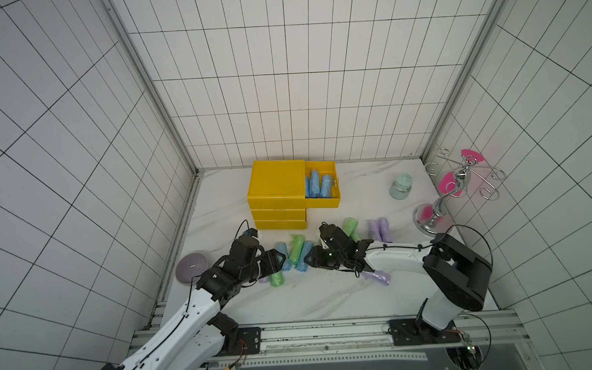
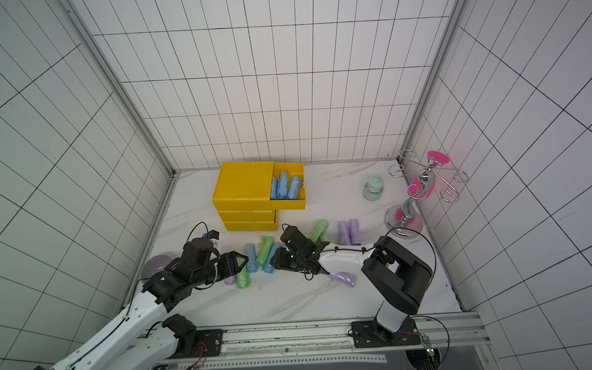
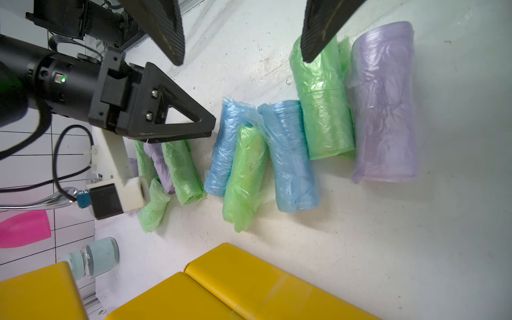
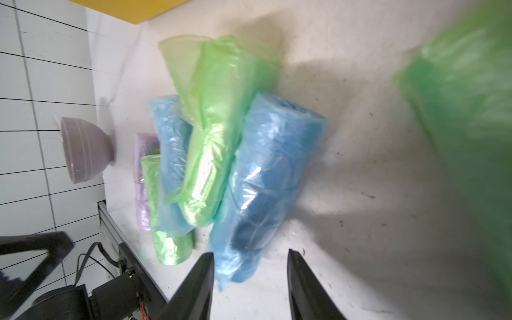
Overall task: Sort the rolls of trash bags by color and place them into the drawer
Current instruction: Pick up the roll of trash bags from the center of the board.
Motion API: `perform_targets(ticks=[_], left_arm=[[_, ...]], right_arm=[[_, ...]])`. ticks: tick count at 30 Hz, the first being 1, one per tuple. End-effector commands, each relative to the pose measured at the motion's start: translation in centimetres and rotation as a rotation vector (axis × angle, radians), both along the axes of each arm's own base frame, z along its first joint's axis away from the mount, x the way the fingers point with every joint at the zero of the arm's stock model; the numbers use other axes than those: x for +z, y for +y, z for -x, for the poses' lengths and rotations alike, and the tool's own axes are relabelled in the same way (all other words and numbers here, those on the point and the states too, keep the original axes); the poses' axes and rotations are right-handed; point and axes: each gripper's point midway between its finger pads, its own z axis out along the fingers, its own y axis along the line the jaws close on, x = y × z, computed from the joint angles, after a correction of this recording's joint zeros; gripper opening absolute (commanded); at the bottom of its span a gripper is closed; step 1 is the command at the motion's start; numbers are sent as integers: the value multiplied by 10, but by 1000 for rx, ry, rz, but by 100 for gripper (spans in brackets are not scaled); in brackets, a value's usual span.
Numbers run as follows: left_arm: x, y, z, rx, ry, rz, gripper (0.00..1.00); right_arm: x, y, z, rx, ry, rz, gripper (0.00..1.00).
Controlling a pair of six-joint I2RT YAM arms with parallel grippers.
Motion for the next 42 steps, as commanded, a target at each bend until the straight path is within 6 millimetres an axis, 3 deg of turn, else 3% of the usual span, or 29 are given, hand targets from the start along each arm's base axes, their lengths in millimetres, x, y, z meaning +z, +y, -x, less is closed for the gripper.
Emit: perform_targets(ticks=[1,19,23,27,29,31,36,42], left_arm=[[13,0,-5,0,-49,2,66],[16,2,-5,6,-67,1,66],[16,2,-5,4,-69,0,67],[17,2,-6,6,-72,-1,66],[18,2,-6,7,-77,0,67],[20,3,-7,9,-83,-3,67],[33,1,-14,-1,-117,-12,67],[64,-8,-29,-27,-176,-15,69]], right_arm=[[11,-2,0,-29,-28,-15,47],[-17,16,-10,-15,25,14,51],[-20,20,-14,-14,30,7,47],[-19,25,-18,-9,29,0,32],[-16,26,-19,-7,31,-7,20],[-12,24,-17,-7,28,-13,15],[4,9,-5,-8,14,-20,10],[39,-23,10,-6,-44,9,6]])
